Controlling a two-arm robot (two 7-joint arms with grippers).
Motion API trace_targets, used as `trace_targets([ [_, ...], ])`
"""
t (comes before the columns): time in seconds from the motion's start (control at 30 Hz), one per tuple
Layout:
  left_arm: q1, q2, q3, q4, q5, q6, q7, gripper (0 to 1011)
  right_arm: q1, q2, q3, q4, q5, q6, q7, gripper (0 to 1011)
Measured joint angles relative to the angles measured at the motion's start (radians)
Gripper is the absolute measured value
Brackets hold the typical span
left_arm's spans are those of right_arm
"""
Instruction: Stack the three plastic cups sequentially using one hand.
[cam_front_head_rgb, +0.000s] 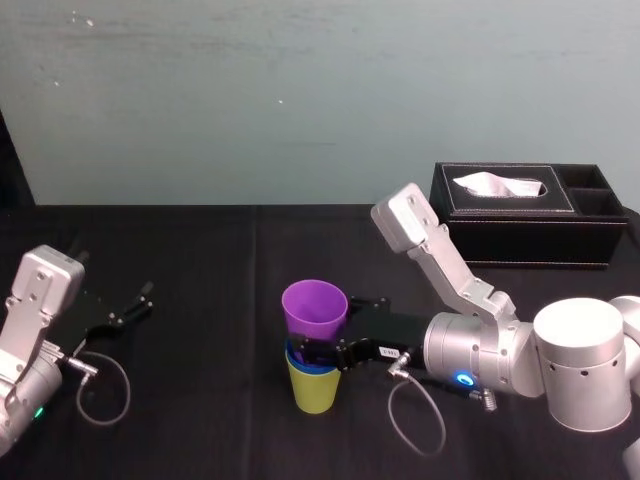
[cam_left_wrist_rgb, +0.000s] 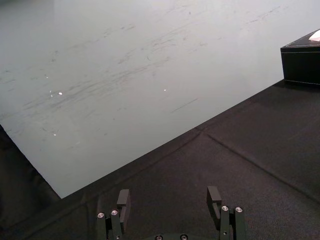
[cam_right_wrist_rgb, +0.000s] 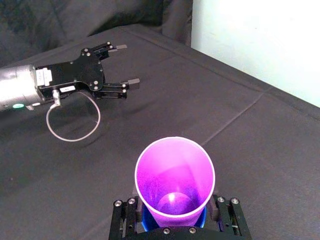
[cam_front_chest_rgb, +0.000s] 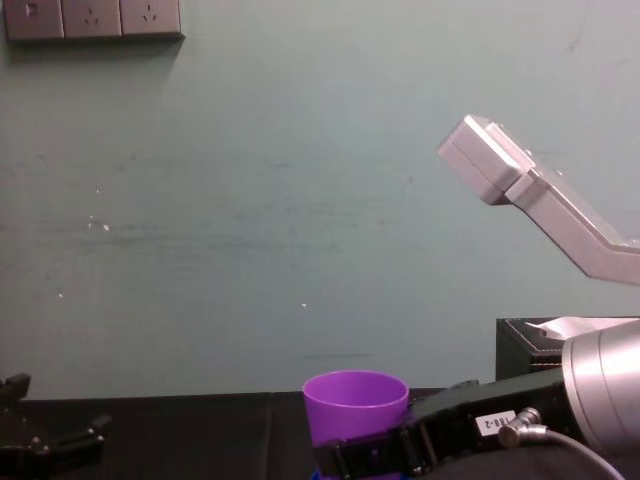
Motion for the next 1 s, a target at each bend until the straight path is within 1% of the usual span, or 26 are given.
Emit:
trace_targets([
  [0.07,0.000,0.000,0.000,0.000,0.000,0.000,0.000,1000,0.000,0.000,0.001,-0.001,0.000,0.000,0.000,726],
  [0.1,0.000,0.000,0.000,0.000,0.000,0.000,0.000,1000,0.000,0.000,0.001,-0.001,0.000,0.001,0.000,761],
  [0.23,0.000,0.000,0.000,0.000,0.000,0.000,0.000,1000,-0.001,-0.001,0.002,-0.001,-0.001,0.002,0.000,821],
  [0.27,0.000,0.000,0.000,0.000,0.000,0.000,0.000,1000,-0.001,-0.001,0.002,-0.001,-0.001,0.002,0.000,875],
  [0.47,0.000,0.000,0.000,0.000,0.000,0.000,0.000,1000,-0.001,-0.001,0.003,-0.002,-0.001,0.003,0.000,1003],
  [0.63,0.000,0.000,0.000,0.000,0.000,0.000,0.000,1000,-0.002,-0.001,0.003,-0.003,-0.001,0.004,0.000,1002],
  [0.73,0.000,0.000,0.000,0.000,0.000,0.000,0.000,1000,-0.005,0.004,0.003,-0.009,-0.001,-0.013,0.005,1003],
  [0.83,0.000,0.000,0.000,0.000,0.000,0.000,0.000,1000,-0.017,0.010,0.007,-0.026,-0.004,-0.046,0.002,1003],
  [0.93,0.000,0.000,0.000,0.000,0.000,0.000,0.000,1000,-0.044,0.011,0.031,-0.050,-0.006,-0.091,-0.025,1003],
  [0.97,0.000,0.000,0.000,0.000,0.000,0.000,0.000,1000,-0.044,0.011,0.031,-0.050,-0.006,-0.091,-0.025,1003],
  [1.0,0.000,0.000,0.000,0.000,0.000,0.000,0.000,1000,-0.056,0.010,0.044,-0.059,-0.006,-0.107,-0.040,1003],
])
